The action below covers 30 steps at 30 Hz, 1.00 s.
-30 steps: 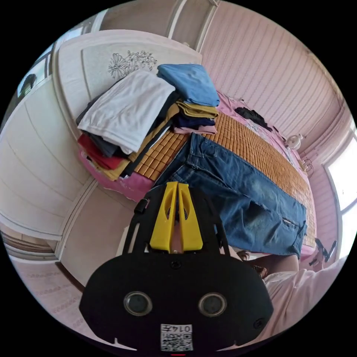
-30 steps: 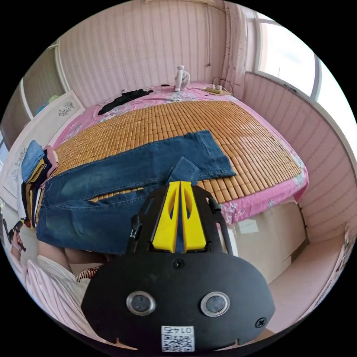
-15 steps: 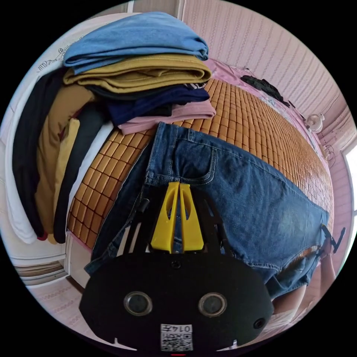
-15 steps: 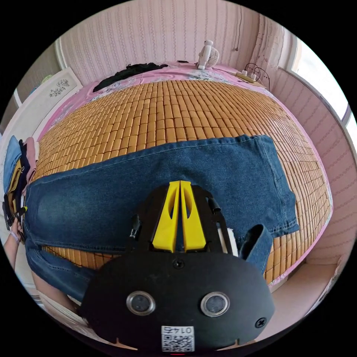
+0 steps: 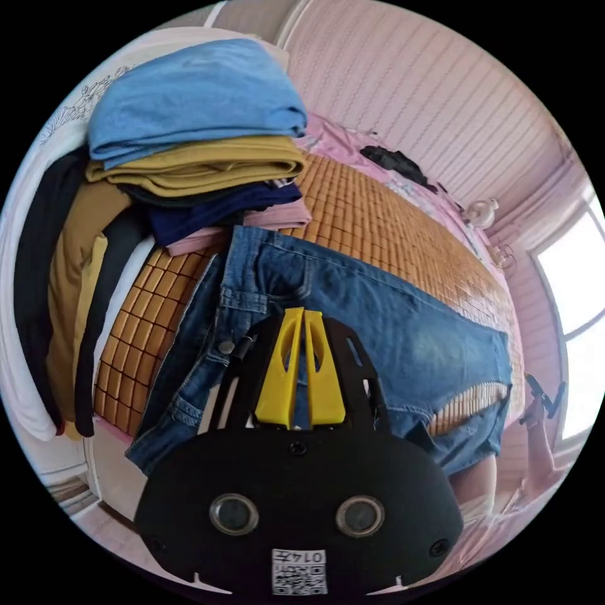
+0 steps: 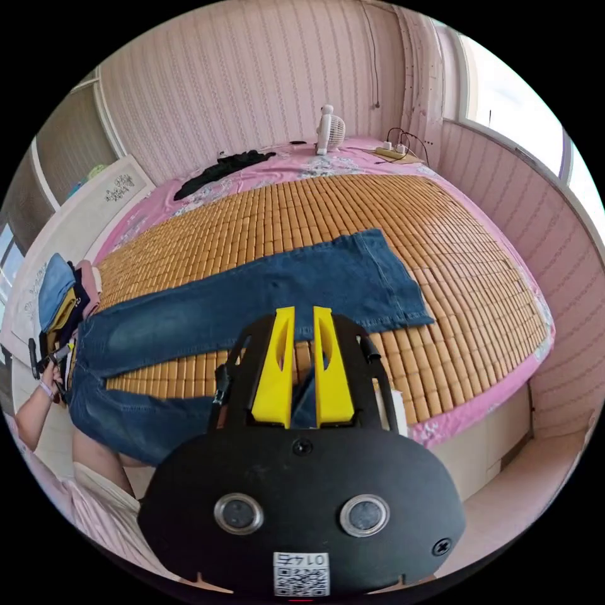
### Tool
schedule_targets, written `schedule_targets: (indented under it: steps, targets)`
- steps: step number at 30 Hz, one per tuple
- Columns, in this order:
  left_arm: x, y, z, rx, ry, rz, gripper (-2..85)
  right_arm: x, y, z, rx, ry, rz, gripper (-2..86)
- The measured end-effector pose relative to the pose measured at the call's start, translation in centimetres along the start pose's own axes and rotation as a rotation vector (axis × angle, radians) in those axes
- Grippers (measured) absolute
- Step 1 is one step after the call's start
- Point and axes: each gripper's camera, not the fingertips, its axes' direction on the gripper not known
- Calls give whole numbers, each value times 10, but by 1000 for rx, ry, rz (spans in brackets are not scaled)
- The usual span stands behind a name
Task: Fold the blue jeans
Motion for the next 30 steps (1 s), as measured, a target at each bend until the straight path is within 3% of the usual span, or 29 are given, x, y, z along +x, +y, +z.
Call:
schedule_targets:
  steps: [4, 9, 13, 15, 17, 20, 23, 27, 30]
  targets:
    - [66, 57, -38, -35, 123, 236, 18, 3, 63, -18, -130, 56, -1, 113]
    - [177, 136, -41, -158, 203, 543, 63, -12, 100, 20, -231, 3, 54, 151]
    - [250, 176, -18, -211, 220, 693, 72, 3, 100, 39, -229, 51, 117, 94]
    - [267, 182, 0, -242, 190, 713, 73, 22, 98, 33, -233, -55, 132, 25]
    - [276, 183, 18, -286, 162, 714, 71, 36, 97, 23, -224, -124, 124, 18]
    - [279, 185, 43, -346, 93, 723, 63, 68, 94, -28, -55, -132, 133, 13]
    - [276, 184, 44, -360, 100, 699, 61, 121, 102, -75, 52, -105, 230, 14]
    - [258, 183, 33, -316, 180, 599, 62, 186, 141, -77, 35, -8, 425, 21]
    - [230, 179, 21, -290, 238, 489, 62, 201, 175, -82, 81, -30, 553, 85]
